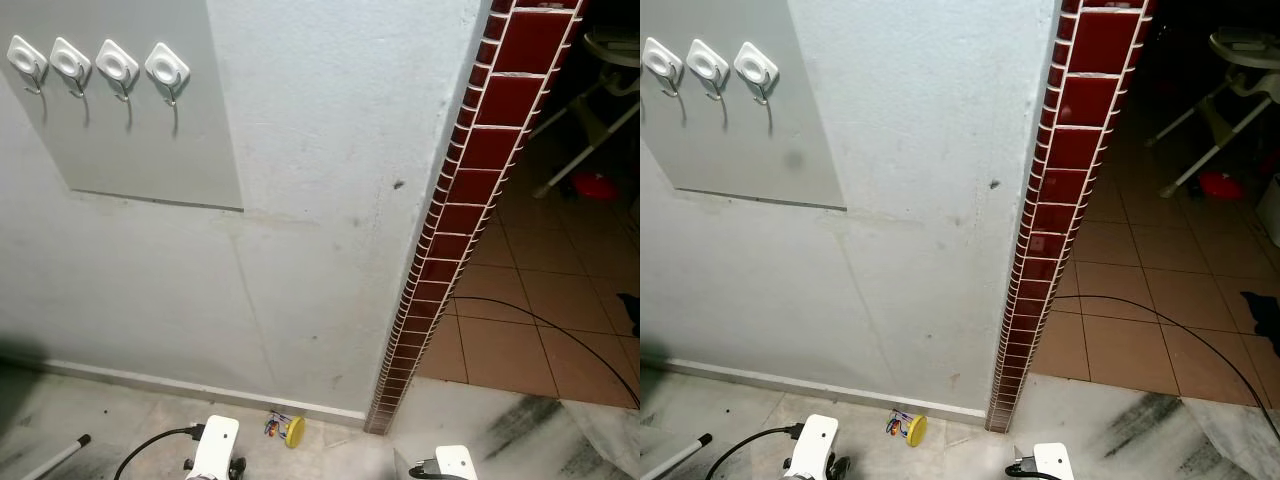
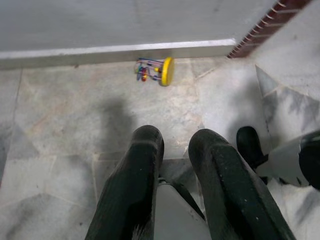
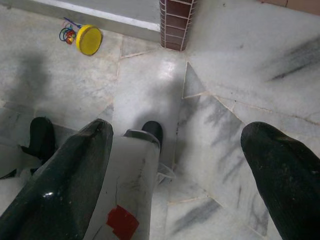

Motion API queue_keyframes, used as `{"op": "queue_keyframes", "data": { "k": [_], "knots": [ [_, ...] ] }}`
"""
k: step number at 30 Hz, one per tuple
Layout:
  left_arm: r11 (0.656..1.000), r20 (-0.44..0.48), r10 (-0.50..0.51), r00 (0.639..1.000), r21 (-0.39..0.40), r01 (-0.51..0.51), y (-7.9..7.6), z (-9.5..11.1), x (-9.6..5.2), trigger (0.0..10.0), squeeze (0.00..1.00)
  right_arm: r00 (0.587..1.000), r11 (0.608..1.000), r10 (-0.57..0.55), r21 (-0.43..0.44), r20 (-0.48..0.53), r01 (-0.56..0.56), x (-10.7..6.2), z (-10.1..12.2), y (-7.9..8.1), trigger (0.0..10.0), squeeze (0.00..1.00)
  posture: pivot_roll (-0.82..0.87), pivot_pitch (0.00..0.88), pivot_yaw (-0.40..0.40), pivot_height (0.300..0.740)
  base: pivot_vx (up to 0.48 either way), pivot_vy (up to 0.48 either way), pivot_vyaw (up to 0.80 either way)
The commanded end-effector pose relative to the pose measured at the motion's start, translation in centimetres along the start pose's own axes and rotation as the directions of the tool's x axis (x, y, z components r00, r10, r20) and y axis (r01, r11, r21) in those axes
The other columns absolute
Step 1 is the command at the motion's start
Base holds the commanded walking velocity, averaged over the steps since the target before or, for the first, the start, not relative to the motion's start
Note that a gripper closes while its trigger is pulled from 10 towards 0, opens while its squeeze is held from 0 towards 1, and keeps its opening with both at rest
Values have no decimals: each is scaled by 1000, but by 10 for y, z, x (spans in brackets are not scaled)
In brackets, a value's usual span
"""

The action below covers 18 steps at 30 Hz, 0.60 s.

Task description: Hang keys on a hook

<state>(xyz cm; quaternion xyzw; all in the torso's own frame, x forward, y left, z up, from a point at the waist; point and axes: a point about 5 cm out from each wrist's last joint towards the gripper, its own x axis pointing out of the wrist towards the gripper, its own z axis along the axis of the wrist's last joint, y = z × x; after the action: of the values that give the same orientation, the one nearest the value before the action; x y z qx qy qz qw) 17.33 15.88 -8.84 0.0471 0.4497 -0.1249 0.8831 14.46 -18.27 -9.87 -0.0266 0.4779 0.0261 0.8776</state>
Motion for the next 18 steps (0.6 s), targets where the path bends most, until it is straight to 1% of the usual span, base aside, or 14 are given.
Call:
{"op": "queue_keyframes", "data": {
  "k": [1, 5, 7, 9, 11, 12, 13, 15, 16, 17, 18],
  "knots": [
    [1000, 9, -1, 1000, 21, 1, 3, 2, 0, 10000, 0, 1000, 1000, 0, -10, 16, 0, 0, 4, -1, 10000, 1000, -49, 0, 5, 740, 0, 0, 0],
    [1000, 4, 11, 1000, 11, -11, 4, -1, -1, 10000, 0, 1000, 1000, 0, -16, 20, 1, 0, 4, -3, 10000, 1000, -49, 0, 5, 740, 0, 0, 0],
    [999, 3, 27, 1000, -25, -27, 6, -3, -2, 10000, 0, 999, 1000, 8, 2, 36, -8, 0, 7, -3, 10000, 1000, -49, 0, 5, 740, 0, 0, 0],
    [999, 3, 29, 1000, -33, -29, 6, -3, -2, 10000, 0, 999, 1000, 11, 6, 40, -11, 0, 7, -3, 10000, 1000, -49, 0, 5, 740, 0, 0, 0],
    [997, 3, 51, 999, -62, -51, 8, -4, -2, 10000, 0, 999, 1000, 5, -8, 37, -5, 0, 7, -3, 10000, 1000, -48, 0, 4, 740, 0, 0, 0],
    [996, 5, 54, 999, -67, -54, 8, -4, -2, 10000, 0, 999, 1000, 5, -13, 36, -4, 0, 7, -3, 10000, 1000, -48, 0, 4, 740, 0, 0, 0],
    [997, 10, 57, 998, -55, -57, 8, -3, -2, 10000, 0, 999, 1000, 1, -30, 36, 0, 1, 7, -3, 10000, 1000, -47, 0, 3, 740, 0, 0, 0],
    [997, 14, 53, 998, -54, -53, 8, -2, -2, 10000, 0, 999, 1000, 5, -28, 35, -4, 1, 7, -2, 10000, 1000, -46, 0, 3, 740, 0, 0, 0],
    [997, 23, 47, 999, -59, -46, 7, -1, -2, 10000, 0, 999, 1000, 16, -21, 32, -15, 0, 6, -1, 10000, 871, -47, 0, 5, 740, 0, 0, 0],
    [997, 23, 47, 999, -59, -46, 7, -1, -2, 10000, 0, 999, 1000, 16, -21, 32, -15, 0, 6, -1, 10000, 871, -47, 0, 5, 740, 0, 0, 0],
    [997, 24, 45, 999, -61, -43, 7, 0, -1, 10000, 0, 999, 1000, 23, -19, 29, -23, 0, 5, 0, 10000, 0, -48, 0, 6, 740, 0, 0, 0]
  ]
}}
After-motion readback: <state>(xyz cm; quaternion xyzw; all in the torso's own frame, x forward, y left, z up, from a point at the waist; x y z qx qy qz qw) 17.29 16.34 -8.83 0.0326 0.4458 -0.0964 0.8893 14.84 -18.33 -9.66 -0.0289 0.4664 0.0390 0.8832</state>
